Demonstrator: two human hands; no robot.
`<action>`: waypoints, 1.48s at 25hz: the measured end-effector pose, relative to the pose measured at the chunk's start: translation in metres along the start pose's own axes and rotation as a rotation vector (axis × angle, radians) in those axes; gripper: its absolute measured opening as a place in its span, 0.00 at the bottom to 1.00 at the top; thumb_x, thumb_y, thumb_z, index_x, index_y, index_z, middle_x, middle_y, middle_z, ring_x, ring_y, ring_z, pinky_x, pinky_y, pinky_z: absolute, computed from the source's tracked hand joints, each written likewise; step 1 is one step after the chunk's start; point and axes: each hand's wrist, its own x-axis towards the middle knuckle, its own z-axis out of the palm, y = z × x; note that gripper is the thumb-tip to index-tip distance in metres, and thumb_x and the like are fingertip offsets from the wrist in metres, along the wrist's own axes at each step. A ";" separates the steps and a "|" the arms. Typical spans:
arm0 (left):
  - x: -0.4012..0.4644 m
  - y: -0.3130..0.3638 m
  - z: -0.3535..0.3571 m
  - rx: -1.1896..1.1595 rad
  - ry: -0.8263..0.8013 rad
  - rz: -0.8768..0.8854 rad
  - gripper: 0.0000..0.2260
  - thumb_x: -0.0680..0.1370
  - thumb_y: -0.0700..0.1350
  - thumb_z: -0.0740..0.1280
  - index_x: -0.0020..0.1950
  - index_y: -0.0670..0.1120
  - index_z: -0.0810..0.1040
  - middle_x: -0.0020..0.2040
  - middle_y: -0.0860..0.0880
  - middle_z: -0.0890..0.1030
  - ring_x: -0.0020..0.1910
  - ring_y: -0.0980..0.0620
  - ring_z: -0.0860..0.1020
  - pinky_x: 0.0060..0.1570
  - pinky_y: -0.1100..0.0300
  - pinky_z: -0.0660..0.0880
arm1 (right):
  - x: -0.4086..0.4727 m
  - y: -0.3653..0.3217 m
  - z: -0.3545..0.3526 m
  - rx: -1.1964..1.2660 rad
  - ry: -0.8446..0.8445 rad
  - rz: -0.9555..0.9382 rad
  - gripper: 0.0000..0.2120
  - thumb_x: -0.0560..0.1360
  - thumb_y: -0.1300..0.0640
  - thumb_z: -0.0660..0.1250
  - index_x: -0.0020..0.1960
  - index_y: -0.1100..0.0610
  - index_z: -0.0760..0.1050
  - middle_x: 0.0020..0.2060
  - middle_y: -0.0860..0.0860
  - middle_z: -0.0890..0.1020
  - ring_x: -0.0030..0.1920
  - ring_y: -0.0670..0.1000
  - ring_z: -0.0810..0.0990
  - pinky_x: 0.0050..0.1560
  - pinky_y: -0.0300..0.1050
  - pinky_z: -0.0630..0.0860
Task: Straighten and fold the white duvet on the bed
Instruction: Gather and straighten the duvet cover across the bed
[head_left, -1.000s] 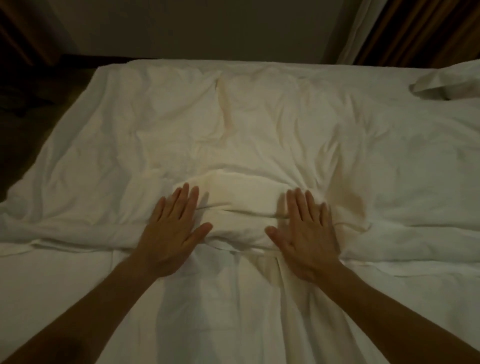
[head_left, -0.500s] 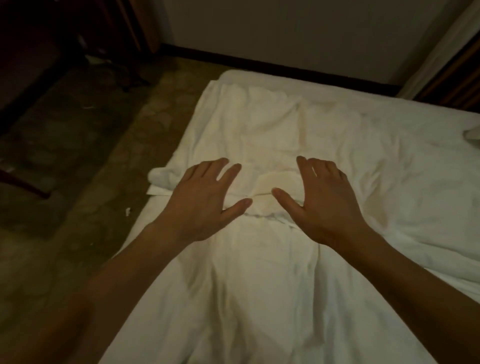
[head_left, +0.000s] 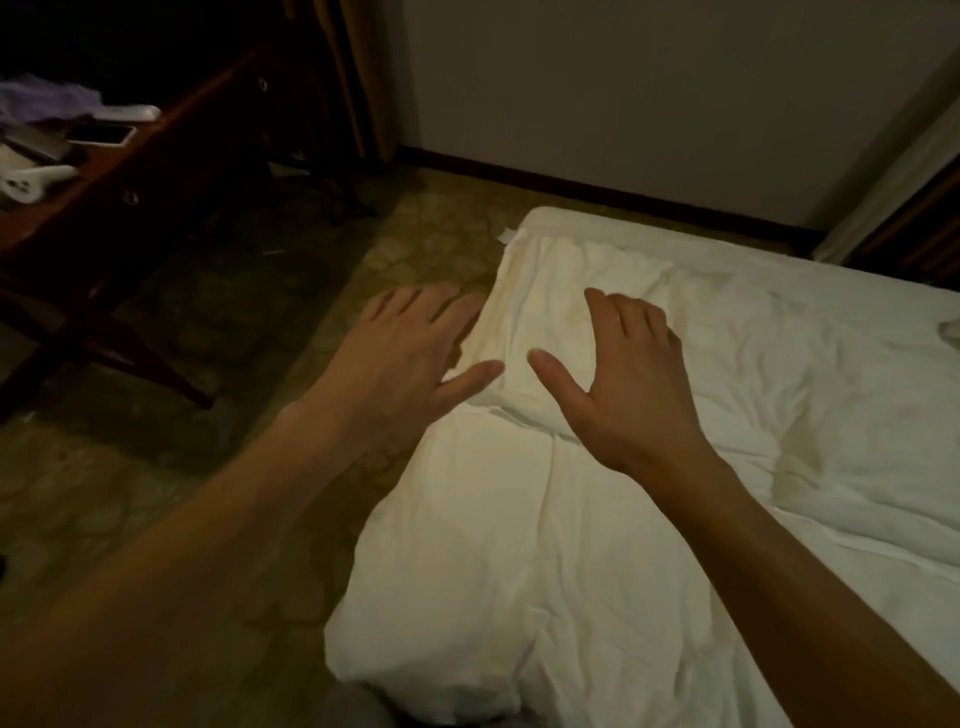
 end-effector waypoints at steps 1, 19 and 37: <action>-0.002 -0.008 -0.008 -0.006 0.001 -0.023 0.35 0.76 0.71 0.44 0.78 0.54 0.59 0.78 0.51 0.61 0.77 0.46 0.60 0.75 0.48 0.52 | 0.006 -0.007 -0.002 -0.015 0.009 -0.015 0.42 0.75 0.26 0.45 0.79 0.53 0.58 0.77 0.54 0.65 0.76 0.57 0.62 0.75 0.59 0.61; 0.198 -0.360 -0.065 -0.053 -0.125 0.486 0.36 0.75 0.73 0.43 0.79 0.56 0.53 0.78 0.51 0.60 0.76 0.49 0.59 0.74 0.48 0.56 | 0.233 -0.247 0.109 0.015 0.255 0.398 0.41 0.76 0.27 0.47 0.78 0.54 0.60 0.74 0.54 0.67 0.73 0.56 0.64 0.72 0.58 0.66; 0.637 -0.327 -0.033 -0.082 -0.250 1.184 0.37 0.74 0.76 0.42 0.80 0.59 0.51 0.79 0.53 0.57 0.77 0.52 0.58 0.74 0.45 0.59 | 0.492 -0.157 0.155 0.045 0.659 1.022 0.44 0.74 0.22 0.48 0.78 0.51 0.57 0.75 0.52 0.65 0.74 0.54 0.64 0.74 0.54 0.62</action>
